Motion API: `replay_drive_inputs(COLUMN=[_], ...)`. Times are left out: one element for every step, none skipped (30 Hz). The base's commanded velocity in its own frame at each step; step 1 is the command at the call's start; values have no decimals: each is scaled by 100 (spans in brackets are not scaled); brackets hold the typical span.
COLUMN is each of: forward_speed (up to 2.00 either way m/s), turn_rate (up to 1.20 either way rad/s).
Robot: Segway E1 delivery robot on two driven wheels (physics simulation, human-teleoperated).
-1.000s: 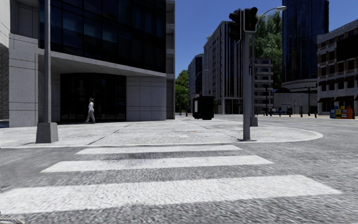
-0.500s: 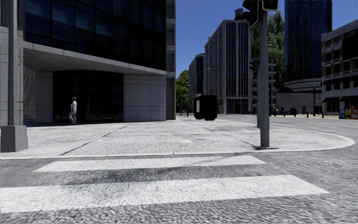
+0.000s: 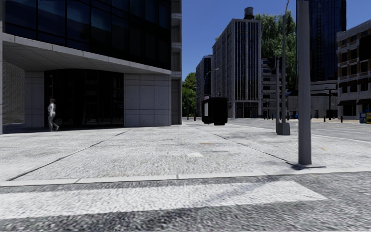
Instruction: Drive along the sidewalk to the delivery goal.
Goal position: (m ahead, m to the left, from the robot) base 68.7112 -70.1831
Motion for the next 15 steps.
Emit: replay_drive_inputs(forward_speed=[200,200,200,200,200,200,200,200,200,200,200,200,200,200,200], turn_rate=[0,0,0,0,0,0,0,0,0,0,0,0,0,0,0])
